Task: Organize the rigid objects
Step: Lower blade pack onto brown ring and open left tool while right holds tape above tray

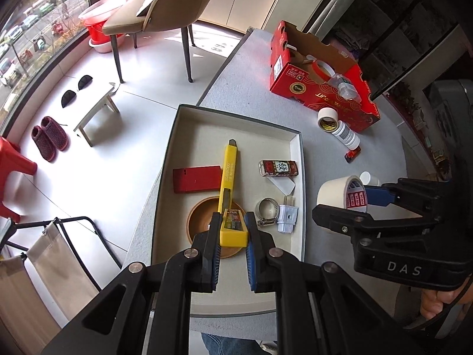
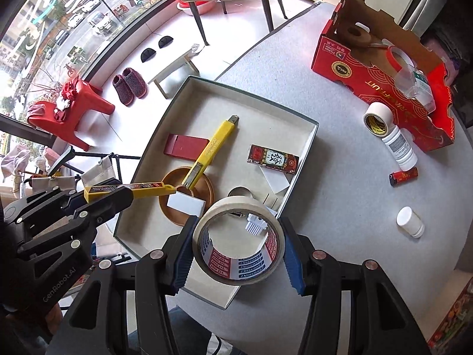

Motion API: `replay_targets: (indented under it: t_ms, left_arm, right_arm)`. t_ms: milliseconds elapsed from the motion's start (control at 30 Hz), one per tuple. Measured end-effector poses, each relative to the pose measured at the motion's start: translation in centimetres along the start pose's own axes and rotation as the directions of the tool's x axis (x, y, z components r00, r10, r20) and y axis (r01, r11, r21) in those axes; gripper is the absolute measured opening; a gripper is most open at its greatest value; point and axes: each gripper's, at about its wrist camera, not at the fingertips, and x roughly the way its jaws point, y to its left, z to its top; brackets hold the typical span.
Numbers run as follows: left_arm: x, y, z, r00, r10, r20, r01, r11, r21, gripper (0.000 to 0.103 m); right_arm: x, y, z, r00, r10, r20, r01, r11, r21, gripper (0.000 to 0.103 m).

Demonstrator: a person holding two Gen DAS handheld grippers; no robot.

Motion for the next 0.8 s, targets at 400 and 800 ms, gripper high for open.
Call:
replay_targets:
  t_ms: [400, 800]
  left_arm:
    - [1.5, -1.2, 3.9, 0.998, 0.037, 0.044, -0.039, 0.998, 0.045, 0.016]
    - [3.5, -1.2, 3.8, 0.996, 0.087, 0.026, -0.088, 0.995, 0.055, 0.016]
  right_arm:
    - [0.4, -0.3, 2.9, 1.000, 0.013, 0.012, -0.013, 0.998, 0.055, 0.055]
    - [3.1, -1.2, 2.4, 0.998, 0.048, -0.035, -0.044, 0.994, 0.103, 0.055]
